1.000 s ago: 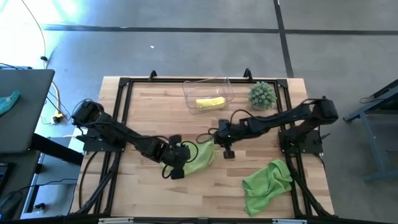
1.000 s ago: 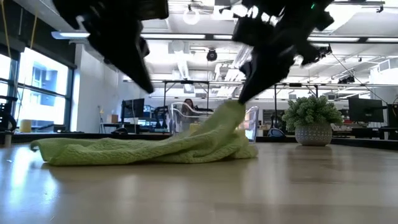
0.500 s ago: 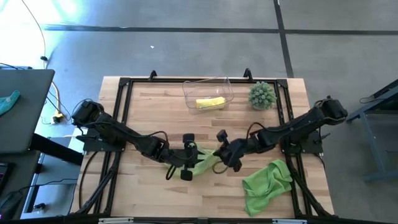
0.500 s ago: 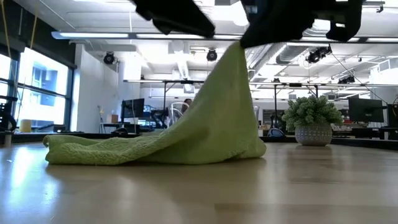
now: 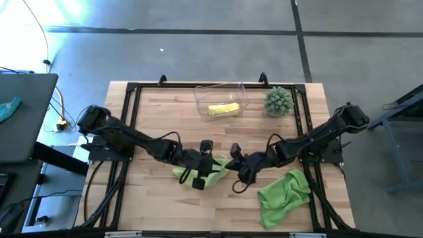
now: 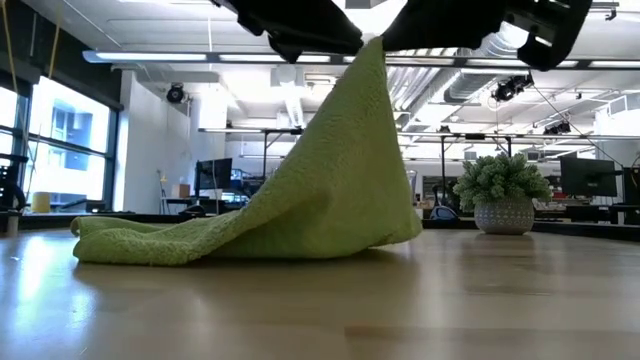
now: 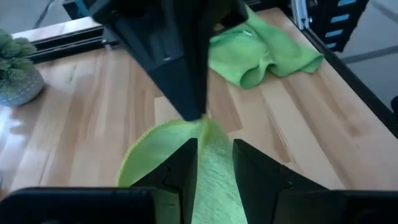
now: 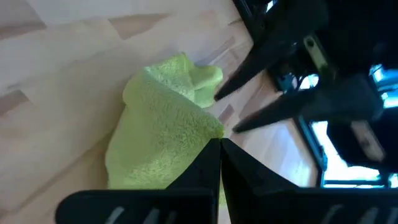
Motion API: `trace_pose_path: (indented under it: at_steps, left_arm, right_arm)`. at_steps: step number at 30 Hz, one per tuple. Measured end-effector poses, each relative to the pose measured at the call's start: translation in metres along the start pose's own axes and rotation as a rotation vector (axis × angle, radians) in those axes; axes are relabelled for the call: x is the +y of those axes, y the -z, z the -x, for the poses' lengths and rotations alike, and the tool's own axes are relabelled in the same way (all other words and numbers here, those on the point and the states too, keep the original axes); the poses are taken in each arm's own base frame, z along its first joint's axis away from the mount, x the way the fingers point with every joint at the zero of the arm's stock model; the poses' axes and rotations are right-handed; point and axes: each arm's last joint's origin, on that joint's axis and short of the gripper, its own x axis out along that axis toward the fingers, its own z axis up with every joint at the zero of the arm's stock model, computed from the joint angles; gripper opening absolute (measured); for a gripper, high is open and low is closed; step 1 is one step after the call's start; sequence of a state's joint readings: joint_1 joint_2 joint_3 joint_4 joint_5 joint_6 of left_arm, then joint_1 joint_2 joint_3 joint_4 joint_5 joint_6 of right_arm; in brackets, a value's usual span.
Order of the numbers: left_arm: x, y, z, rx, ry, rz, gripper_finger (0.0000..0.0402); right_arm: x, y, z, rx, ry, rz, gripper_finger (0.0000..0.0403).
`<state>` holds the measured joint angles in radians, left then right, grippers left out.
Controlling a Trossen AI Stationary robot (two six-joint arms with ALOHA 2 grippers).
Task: Roll microfiber towels into tight, uniform cylinder then place into a basket
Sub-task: Fold the light green microfiber towel
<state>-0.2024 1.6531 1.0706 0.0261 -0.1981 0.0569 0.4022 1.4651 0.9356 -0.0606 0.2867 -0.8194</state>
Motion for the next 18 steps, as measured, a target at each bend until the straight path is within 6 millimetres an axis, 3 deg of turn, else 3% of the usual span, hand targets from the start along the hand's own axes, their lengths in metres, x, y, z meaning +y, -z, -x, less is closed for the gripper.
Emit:
trace_pose_path:
  at_steps: [8,18]
  left_arm:
    - [0.013,-0.001,-0.003,-0.028,0.130,-0.004,0.0102]
    - [0.006,-0.005,-0.001,-0.089,0.308,-0.082,0.0152]
  right_arm:
    - [-0.003,-0.002,0.000,-0.025,0.028,0.067,0.0000]
    - [-0.004,-0.003,0.000,-0.035,0.037,0.066,0.0000]
